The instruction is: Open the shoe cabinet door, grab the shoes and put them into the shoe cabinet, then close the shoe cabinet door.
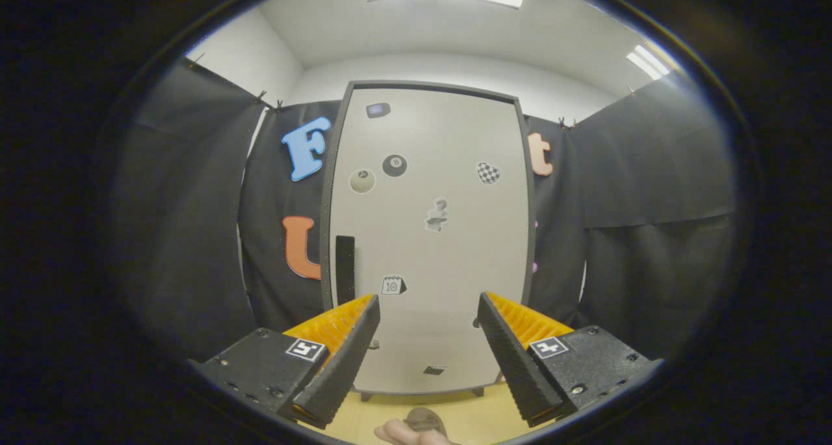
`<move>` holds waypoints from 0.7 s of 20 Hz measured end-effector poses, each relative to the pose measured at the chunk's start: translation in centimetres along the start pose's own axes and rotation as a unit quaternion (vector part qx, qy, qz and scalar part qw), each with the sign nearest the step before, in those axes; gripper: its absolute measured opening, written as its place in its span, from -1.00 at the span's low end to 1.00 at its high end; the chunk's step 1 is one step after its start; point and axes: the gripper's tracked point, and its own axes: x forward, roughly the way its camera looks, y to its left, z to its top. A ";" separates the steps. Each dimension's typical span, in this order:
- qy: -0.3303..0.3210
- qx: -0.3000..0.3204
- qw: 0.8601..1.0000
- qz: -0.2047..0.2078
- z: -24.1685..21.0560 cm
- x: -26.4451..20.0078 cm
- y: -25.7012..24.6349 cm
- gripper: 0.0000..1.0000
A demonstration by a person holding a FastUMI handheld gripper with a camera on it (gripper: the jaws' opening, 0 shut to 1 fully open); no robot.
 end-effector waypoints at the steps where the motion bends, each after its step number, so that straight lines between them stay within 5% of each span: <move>1: -0.001 0.002 1.000 0.011 0.2 1.0 1.0 0.98; 14: 0.044 -0.001 0.997 0.062 -2.9 12.4 9.9 0.98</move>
